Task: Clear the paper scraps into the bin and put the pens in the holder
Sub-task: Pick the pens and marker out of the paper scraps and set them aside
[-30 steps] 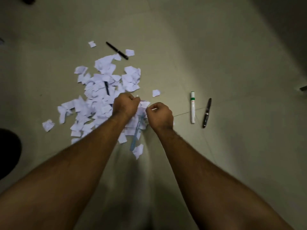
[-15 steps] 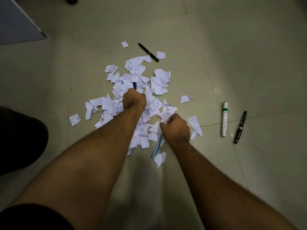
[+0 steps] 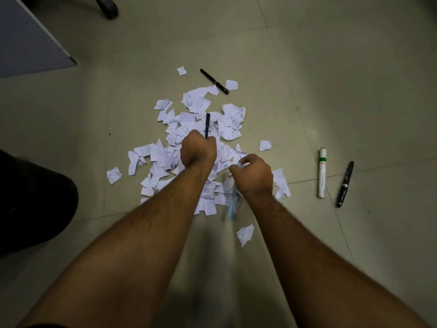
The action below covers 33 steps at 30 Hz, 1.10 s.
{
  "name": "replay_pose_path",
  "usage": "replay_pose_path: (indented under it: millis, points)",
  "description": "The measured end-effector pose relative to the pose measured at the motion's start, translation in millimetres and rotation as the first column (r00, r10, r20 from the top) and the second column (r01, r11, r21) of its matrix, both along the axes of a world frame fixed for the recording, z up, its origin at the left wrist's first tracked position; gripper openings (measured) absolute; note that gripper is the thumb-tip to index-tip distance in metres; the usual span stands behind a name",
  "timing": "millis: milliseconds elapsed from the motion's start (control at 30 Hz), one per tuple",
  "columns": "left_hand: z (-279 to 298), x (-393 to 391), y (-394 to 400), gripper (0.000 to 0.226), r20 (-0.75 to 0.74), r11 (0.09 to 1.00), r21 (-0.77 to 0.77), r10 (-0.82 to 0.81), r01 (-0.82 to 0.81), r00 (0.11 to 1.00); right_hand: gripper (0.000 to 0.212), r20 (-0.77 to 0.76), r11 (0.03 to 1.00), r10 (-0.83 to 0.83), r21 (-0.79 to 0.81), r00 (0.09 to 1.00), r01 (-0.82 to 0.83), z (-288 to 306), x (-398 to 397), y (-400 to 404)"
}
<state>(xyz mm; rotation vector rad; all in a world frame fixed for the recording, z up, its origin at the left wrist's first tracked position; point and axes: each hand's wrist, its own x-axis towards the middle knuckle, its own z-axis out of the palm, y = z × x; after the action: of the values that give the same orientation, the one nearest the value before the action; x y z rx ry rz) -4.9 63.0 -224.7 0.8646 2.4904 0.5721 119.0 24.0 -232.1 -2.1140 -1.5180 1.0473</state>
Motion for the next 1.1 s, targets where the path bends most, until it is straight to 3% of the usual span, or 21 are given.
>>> replay_pose_path:
  millis: [100, 167, 233, 333, 400, 467, 567, 633, 700, 767, 833, 900, 1000, 1100]
  points:
    - [18.6, 12.8, -5.6, 0.026, 0.016, 0.987, 0.148, -0.07, 0.067, 0.997, 0.022, -0.127, 0.989, -0.147, 0.012, 0.981, 0.149, 9.2, 13.5, 13.3]
    - [29.5, 22.1, -8.3, 0.024, 0.005, 0.96, 0.243, -0.146, 0.14, 0.989, 0.014, -0.287, 0.913, -0.401, -0.051, 0.87, 0.404, 11.7, 27.1, 20.9]
    - [39.4, 32.7, -8.1, 0.023, 0.005, 0.931, 0.315, -0.195, 0.183, 0.981, 0.015, -0.477, 0.768, -0.62, -0.209, 0.622, 0.605, 14.5, 50.7, 21.7]
    - [44.0, 54.2, -0.3, 0.02, 0.075, 0.923, 0.349, -0.2, 0.162, 0.977, 0.02, -0.647, 0.66, -0.698, -0.414, 0.307, 0.627, 19.3, 87.8, 17.5]
    - [42.6, 82.5, 6.6, 0.018, 0.159, 0.933, 0.295, -0.261, 0.206, 0.952, 0.014, -0.67, 0.494, -0.742, -0.535, 0.012, 0.686, 22.0, 106.6, 15.2]
    - [38.7, 113.3, 10.9, 0.019, 0.239, 0.931, 0.231, -0.337, 0.284, 0.911, 0.011, -0.688, 0.429, -0.717, -0.563, -0.113, 0.707, 20.3, 112.5, 15.4]
    - [27.7, 158.3, 20.2, 0.023, 0.33, 0.91, 0.13, -0.415, 0.394, 0.848, 0.009, -0.713, 0.466, -0.694, -0.549, -0.098, 0.694, 21.0, 125.0, 15.2]
    - [17.9, 184.7, 27.1, 0.025, 0.389, 0.888, 0.075, -0.444, 0.453, 0.807, 0.014, -0.699, 0.441, -0.713, -0.511, -0.058, 0.738, 17.2, 146.0, 12.6]
    - [6.9, 207.6, 31.0, 0.026, 0.411, 0.86, 0.034, -0.476, 0.509, 0.778, 0.011, -0.638, 0.465, -0.761, -0.408, 0.119, 0.785, 9.5, 167.4, 4.9]
    - [-3.4, 226.7, 29.1, 0.033, 0.412, 0.831, 0.002, -0.508, 0.557, 0.756, 0.011, -0.467, 0.435, -0.836, -0.247, 0.288, 0.866, -0.2, 181.2, -4.9]
    - [-10.5, 244.9, 24.4, 0.039, 0.408, 0.817, -0.011, -0.523, 0.577, 0.748, 0.019, -0.293, 0.42, -0.878, -0.089, 0.379, 0.903, -5.9, 192.5, -14.1]
    - [-16.3, 259.3, 19.2, 0.039, 0.405, 0.806, -0.026, -0.532, 0.591, 0.743, 0.026, -0.18, 0.5, -0.854, -0.025, 0.488, 0.866, -7.4, 198.5, -20.4]
    - [-17.5, 266.6, 9.5, 0.038, 0.357, 0.811, -0.03, -0.537, 0.584, 0.764, 0.037, -0.121, 0.59, -0.799, 0.033, 0.589, 0.807, -4.3, 201.2, -28.6]
    - [-17.0, 260.9, 5.2, 0.038, 0.282, 0.843, 0.0, -0.516, 0.538, 0.809, 0.036, -0.115, 0.617, -0.773, 0.095, 0.624, 0.781, 0.3, 195.8, -29.4]
